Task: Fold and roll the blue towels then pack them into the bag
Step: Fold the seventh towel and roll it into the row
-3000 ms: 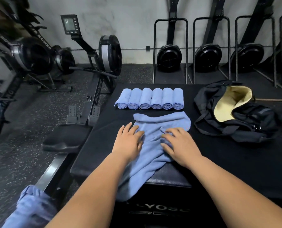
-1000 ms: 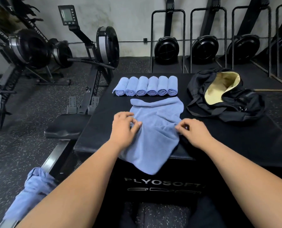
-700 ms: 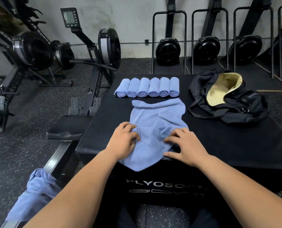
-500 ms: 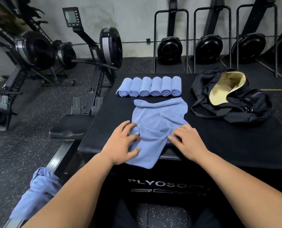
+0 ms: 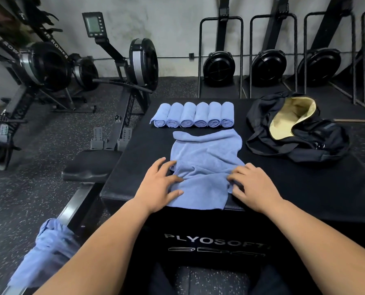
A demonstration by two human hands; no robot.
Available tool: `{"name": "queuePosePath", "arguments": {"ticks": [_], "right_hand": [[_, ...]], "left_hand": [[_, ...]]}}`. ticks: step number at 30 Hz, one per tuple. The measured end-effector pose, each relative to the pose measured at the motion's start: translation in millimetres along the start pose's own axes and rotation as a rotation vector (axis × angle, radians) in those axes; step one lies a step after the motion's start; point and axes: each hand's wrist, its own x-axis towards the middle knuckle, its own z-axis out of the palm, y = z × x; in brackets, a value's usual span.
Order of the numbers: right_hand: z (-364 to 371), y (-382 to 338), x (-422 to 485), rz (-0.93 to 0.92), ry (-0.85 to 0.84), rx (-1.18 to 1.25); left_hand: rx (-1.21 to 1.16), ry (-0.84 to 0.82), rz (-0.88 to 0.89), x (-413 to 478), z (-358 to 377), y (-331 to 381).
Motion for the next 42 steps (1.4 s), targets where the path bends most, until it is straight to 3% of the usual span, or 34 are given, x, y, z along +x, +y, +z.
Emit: {"name": "queuePosePath", "arguments": {"ticks": [4,7,10,12,13,16,19,23,27,31,34,38,40,42], "right_hand": [[-7,-3,-2,0.020,-0.012,-0.011],[-13,-1,12,0.058,-0.091,0.025],[-34,-1,28,0.336,-0.203,0.560],[-42,10,35,0.572,-0.073,0.857],[-43,16,37,0.666,-0.016,0.889],[-34,36,30,0.764,-0.130,0.505],[-28,32,20,0.645,-0.176,0.215],[-19,21,19,0.389,-0.135,0.186],[-13,11,21,0.410,-0.115,0.141],[-11,9,31,0.451,-0.159,0.105],[-8,9,39,0.569,-0.049,0.322],[-11,18,50,0.803,0.204,0.450],[-11,24,52,0.858,0.200,0.389],[-10,28,55,0.769,0.107,0.260]], "left_hand": [[-0.051,0.103,-0.045,5,4,4],[-0.086,0.084,-0.143,12,8,4],[-0.386,0.081,-0.375,24,-7,4],[-0.661,0.092,-0.533,36,-22,4],[-0.686,0.091,-0.627,42,-27,3],[-0.353,0.058,-0.746,48,-23,-4],[-0.249,0.062,-0.602,42,-10,-3],[-0.261,0.004,-0.341,25,0,5],[-0.126,0.048,-0.131,13,0,4],[-0.098,0.188,-0.036,17,-5,-2],[-0.114,0.234,-0.097,23,-2,-6],[-0.314,0.281,-0.421,45,-9,-2],[-0.303,0.286,-0.533,59,-12,-1],[-0.258,0.264,-0.535,70,-13,0]]}}
